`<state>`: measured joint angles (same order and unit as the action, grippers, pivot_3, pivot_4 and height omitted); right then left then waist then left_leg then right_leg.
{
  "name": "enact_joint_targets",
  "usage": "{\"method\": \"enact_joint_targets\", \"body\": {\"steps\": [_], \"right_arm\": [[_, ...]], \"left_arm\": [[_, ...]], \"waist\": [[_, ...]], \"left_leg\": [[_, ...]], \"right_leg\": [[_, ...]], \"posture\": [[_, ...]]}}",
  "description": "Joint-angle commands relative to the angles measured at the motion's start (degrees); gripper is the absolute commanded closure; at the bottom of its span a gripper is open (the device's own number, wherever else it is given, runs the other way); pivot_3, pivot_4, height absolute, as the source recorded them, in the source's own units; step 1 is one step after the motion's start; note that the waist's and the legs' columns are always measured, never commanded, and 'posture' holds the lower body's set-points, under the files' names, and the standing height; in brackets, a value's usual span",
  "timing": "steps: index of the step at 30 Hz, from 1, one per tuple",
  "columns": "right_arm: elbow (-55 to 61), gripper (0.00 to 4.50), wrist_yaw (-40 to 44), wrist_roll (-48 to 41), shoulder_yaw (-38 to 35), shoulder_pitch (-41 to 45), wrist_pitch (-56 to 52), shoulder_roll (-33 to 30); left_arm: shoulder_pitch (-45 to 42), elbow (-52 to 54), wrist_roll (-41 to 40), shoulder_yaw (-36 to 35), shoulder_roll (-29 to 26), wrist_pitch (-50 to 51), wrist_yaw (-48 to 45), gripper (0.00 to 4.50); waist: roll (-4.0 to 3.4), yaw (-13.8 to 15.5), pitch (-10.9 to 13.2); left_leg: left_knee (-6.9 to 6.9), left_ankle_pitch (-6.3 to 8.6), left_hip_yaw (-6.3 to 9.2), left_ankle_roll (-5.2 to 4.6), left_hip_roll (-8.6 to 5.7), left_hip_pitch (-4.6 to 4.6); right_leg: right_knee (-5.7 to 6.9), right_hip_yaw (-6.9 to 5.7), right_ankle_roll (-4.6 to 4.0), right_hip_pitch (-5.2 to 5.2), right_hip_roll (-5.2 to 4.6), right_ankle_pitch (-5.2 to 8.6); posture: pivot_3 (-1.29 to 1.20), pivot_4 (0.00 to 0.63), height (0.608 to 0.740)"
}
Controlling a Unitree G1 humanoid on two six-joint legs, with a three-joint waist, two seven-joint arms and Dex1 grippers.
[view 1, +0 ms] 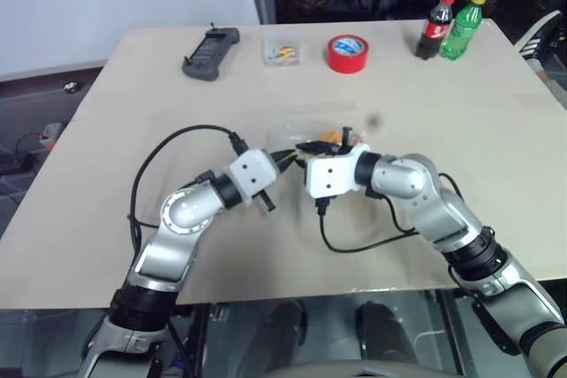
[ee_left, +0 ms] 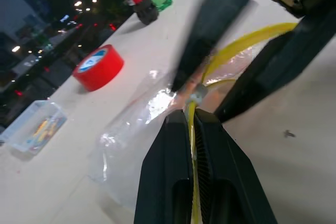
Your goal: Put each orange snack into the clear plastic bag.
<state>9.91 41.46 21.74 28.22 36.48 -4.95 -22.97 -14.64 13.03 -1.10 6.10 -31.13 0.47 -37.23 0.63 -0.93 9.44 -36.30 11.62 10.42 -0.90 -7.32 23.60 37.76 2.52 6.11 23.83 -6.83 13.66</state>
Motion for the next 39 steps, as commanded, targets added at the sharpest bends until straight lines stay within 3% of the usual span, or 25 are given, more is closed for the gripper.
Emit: {"method": "enact_joint_targets", "body": {"steps": [1, 26, 39], "right_arm": [[1.0, 4.47, -0.2, -0.3, -2.3, 0.9, 0.0, 0.0], [-0.3, 4.47, -0.9, 1.2, -3.0, 0.9, -2.3, -0.2], [2.0, 4.47, -3.9, 3.7, -12.0, -4.2, -11.9, -8.0]], "left_arm": [[-0.3, 2.4, 0.0, -0.4, -0.3, -1.2, -0.3, 4.5], [0.7, 3.5, -0.9, -0.7, 0.2, -0.9, -0.6, 4.5], [0.3, 2.2, -4.2, -3.8, -0.2, -0.1, -0.6, 4.5]], "waist": [[0.0, 0.0, 0.0], [0.0, 0.0, 0.0], [0.0, 0.1, 0.0]], "left_leg": [[0.0, 0.0, 0.0, 0.0, 0.0, 0.0], [0.0, 0.0, 0.0, 0.0, 0.0, 0.0], [0.0, 0.01, -0.01, -0.02, -0.01, 0.02]], "right_leg": [[0.0, 0.0, 0.0, 0.0, 0.0, 0.0], [0.0, 0.0, 0.0, 0.0, 0.0, 0.0], [-0.01, 0.0, 0.0, 0.01, -0.02, 0.0]], "posture": [[0.0, 0.15, 0.74], [0.0, 0.15, 0.74], [0.0, 0.15, 0.74]]}}
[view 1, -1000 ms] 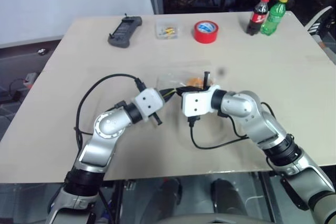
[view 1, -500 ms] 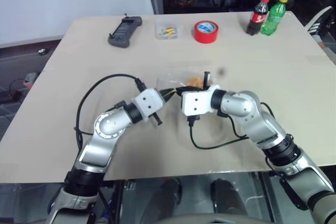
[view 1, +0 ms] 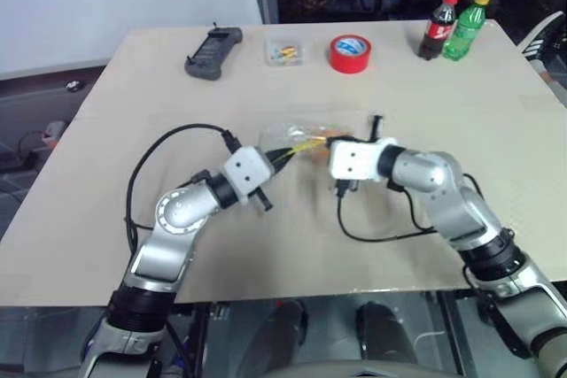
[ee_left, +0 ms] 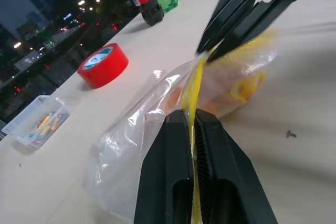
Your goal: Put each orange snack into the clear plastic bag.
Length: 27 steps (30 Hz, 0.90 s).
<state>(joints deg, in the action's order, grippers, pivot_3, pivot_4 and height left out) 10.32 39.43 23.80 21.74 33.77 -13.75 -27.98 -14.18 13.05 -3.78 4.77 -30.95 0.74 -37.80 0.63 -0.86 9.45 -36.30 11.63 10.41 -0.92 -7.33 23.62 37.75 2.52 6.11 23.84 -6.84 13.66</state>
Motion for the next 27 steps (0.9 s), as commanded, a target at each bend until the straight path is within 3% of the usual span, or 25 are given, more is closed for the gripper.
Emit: {"method": "enact_joint_targets", "body": {"steps": [1, 11, 20, 23, 27], "right_arm": [[1.7, 4.47, -2.1, 1.8, -6.4, -2.0, -3.6, -4.0], [-4.1, 4.47, -6.5, 2.9, -10.1, 0.7, -6.3, -8.5], [-19.0, 4.47, -11.9, 2.3, -11.0, 13.7, 1.8, -12.1], [-15.7, 4.47, -10.3, 0.6, -12.9, 11.3, 3.4, -15.4], [-6.4, 4.47, -7.2, -3.7, -15.0, 2.6, 3.5, -16.7]], "left_arm": [[-0.4, 1.8, -1.9, -2.6, -0.3, -0.2, 0.1, 4.5], [-7.7, -7.7, -1.8, -2.7, 2.8, -0.4, 2.7, 4.5], [-29.6, -30.9, 0.1, -2.6, 6.1, -7.8, 4.6, 4.5], [-31.1, -32.9, 0.6, -1.8, 5.3, -11.4, 2.5, 4.5], [-24.0, -27.1, 1.1, 0.3, 5.0, -12.5, 0.6, 4.5]], "waist": [[0.0, 0.1, 0.0], [0.0, 0.0, 0.0], [0.06, 0.0, 0.0], [0.07, -0.1, 0.0], [0.06, -0.6, 0.0]], "left_leg": [[0.0, 0.01, 0.01, -0.02, 0.0, 0.01], [-0.01, 0.1, -0.02, -0.18, -0.02, 0.01], [-0.05, -0.03, -0.05, 0.04, -0.08, 0.14], [0.02, -0.03, -0.04, 0.04, -0.11, 0.23], [0.22, 0.03, -0.04, -0.07, -0.09, 0.25]], "right_leg": [[0.0, 0.0, 0.0, 0.0, 0.0, 0.0], [0.0, -0.01, 0.01, -0.01, -0.03, 0.0], [-0.08, -0.14, 0.01, 0.01, -0.07, 0.0], [-0.27, -0.15, 0.01, 0.06, -0.14, 0.0], [-0.68, -0.03, 0.02, 0.07, -0.17, 0.01]], "posture": [[0.0, 0.15, 0.74], [0.0, 0.15, 0.74], [0.0, 0.15, 0.74], [0.0, 0.15, 0.74], [0.0, 0.15, 0.74]]}}
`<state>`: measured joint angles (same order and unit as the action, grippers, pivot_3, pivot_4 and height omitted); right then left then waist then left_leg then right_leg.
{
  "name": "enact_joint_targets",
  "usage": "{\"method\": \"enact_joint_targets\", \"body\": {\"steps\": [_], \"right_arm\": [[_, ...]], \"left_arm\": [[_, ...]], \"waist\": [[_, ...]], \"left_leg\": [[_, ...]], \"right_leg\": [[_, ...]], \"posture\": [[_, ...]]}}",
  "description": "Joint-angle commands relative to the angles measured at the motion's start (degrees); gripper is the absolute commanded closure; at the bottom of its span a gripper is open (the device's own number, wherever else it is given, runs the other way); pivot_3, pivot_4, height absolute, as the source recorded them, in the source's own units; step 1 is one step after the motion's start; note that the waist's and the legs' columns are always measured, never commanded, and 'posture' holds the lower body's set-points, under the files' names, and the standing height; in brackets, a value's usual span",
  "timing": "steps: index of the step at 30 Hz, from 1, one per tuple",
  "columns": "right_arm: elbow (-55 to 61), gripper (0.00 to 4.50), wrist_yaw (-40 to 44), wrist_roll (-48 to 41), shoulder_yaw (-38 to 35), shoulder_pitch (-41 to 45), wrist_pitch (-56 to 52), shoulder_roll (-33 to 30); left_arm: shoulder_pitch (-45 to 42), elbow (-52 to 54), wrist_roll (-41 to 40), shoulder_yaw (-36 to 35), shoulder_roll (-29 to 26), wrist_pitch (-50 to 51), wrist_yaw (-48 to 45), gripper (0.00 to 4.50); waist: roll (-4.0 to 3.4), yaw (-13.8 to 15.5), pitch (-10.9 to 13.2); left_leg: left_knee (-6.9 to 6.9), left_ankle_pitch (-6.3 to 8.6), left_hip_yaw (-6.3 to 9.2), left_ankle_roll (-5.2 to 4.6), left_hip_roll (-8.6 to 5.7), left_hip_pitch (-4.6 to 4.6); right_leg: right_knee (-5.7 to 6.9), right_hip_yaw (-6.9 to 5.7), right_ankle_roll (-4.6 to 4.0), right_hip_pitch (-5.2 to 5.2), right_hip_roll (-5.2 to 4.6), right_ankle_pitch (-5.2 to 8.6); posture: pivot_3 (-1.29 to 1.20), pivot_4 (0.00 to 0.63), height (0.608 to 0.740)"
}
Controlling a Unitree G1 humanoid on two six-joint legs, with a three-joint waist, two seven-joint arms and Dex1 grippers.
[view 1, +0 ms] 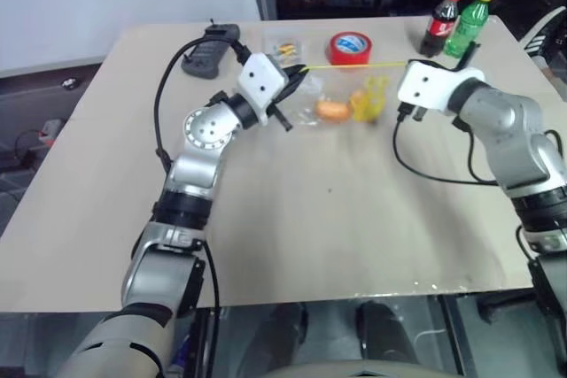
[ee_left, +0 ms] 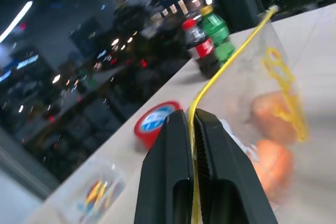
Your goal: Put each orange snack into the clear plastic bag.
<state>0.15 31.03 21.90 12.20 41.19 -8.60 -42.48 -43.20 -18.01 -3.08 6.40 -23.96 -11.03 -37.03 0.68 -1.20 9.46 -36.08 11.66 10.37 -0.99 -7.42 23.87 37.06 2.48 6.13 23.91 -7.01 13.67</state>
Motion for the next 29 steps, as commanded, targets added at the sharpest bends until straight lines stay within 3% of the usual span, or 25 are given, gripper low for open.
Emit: {"method": "enact_joint_targets", "body": {"steps": [1, 5, 9, 10, 11, 12, 13, 17, 20, 24, 29], "right_arm": [[6.9, 4.47, 2.0, -2.9, -5.9, -8.2, -1.9, -2.2], [16.2, 4.47, 4.4, -5.5, -6.7, -19.2, -3.8, -1.6], [23.0, 4.5, 8.4, -11.2, -7.7, -28.4, -8.8, -0.4], [24.0, 4.19, 9.5, -14.2, -9.0, -30.7, -10.4, 0.4], [24.7, 4.0, 10.7, -16.3, -10.3, -32.7, -11.2, 0.4], [25.2, 3.63, 11.4, -17.6, -11.1, -34.0, -11.7, 0.3], [25.6, 3.36, 11.7, -19.2, -12.4, -34.9, -12.7, 0.5], [28.4, 1.43, 15.9, -30.3, -23.7, -41.1, -17.3, -0.4], [30.8, 0.05, 17.9, -36.3, -30.0, -44.3, -20.0, -0.9], [33.4, 0.05, 19.3, -42.3, -35.9, -47.5, -22.9, -1.6], [34.6, 0.05, 17.7, -44.3, -35.8, -47.5, -24.2, -2.2]], "left_arm": [[8.3, 7.0, 0.4, -0.5, -2.1, -0.6, -0.7, 4.5], [18.6, 16.1, 0.9, 1.9, -3.4, 0.2, -3.0, 4.5], [25.5, 22.8, -3.3, 1.9, -5.9, 6.3, -7.1, 3.23], [26.7, 24.5, -7.3, 0.3, -6.2, 10.8, -8.0, 2.73], [27.8, 26.3, -10.6, -1.1, -6.9, 14.9, -8.9, 2.54], [28.5, 27.6, -12.8, -2.0, -7.4, 17.9, -9.4, 1.94], [29.5, 29.2, -15.3, -3.4, -8.4, 20.7, -10.4, 1.76], [36.1, 34.1, -25.2, -12.3, -14.8, 28.7, -14.9, 0.0], [39.6, 35.4, -28.1, -16.8, -17.5, 30.8, -15.9, 0.0], [44.5, 37.1, -30.6, -21.5, -20.4, 32.9, -18.1, 0.0], [45.4, 37.6, -32.1, -22.8, -21.3, 34.2, -19.3, 0.0]], "waist": [[0.01, -0.5, 0.0], [-0.01, -1.0, 0.0], [-0.04, -0.7, 0.0], [-0.05, -0.5, 0.0], [-0.05, -0.2, 0.0], [-0.06, -0.2, 0.0], [-0.05, 0.0, 0.0], [-0.07, 0.1, 0.0], [-0.1, 0.5, 0.1], [-0.1, 0.7, 0.0], [-0.1, 0.9, 0.1]], "left_leg": [[0.01, 0.01, -0.01, -0.02, 0.0, 0.0], [0.09, 0.04, -0.01, -0.06, 0.02, 0.0], [-0.07, 0.11, -0.03, -0.17, 0.02, -0.15], [-0.13, 0.18, -0.04, -0.3, 0.02, -0.23], [-0.24, 0.17, -0.01, -0.28, 0.03, -0.23], [-0.29, 0.15, 0.04, -0.27, 0.05, -0.28], [-0.31, 0.15, 0.04, -0.27, 0.05, -0.37], [-0.29, 0.16, -0.01, -0.26, 0.1, -0.46], [-0.21, 0.16, 0.01, -0.26, 0.12, -0.46], [-0.21, 0.17, 0.0, -0.26, 0.12, -0.41], [-0.23, 0.18, -0.04, -0.25, 0.12, -0.43]], "right_leg": [[-0.04, 0.02, 0.0, -0.01, 0.01, 0.0], [-0.02, 0.06, 0.0, 0.05, 0.01, 0.0], [0.4, 0.08, 0.0, -0.02, 0.02, 0.0], [0.52, 0.08, 0.01, -0.1, 0.01, 0.0], [0.61, 0.07, 0.03, -0.12, 0.04, 0.01], [0.64, 0.05, 0.05, -0.2, 0.06, 0.03], [0.66, 0.04, 0.06, -0.29, 0.07, 0.03], [0.68, 0.09, 0.14, -0.34, 0.1, 0.1], [0.64, 0.08, 0.03, -0.32, 0.11, 0.04], [0.56, 0.05, 0.03, -0.33, 0.07, 0.04], [0.56, 0.06, 0.05, -0.35, 0.03, 0.06]], "posture": [[0.0, 0.15, 0.74], [0.0, 0.15, 0.74], [0.0, 0.15, 0.74], [0.0, 0.15, 0.74], [0.0, 0.15, 0.74], [0.0, 0.15, 0.74], [0.0, 0.15, 0.74], [0.0, 0.15, 0.74], [0.0, 0.15, 0.74], [0.0, 0.15, 0.74], [0.0, 0.15, 0.74]]}}
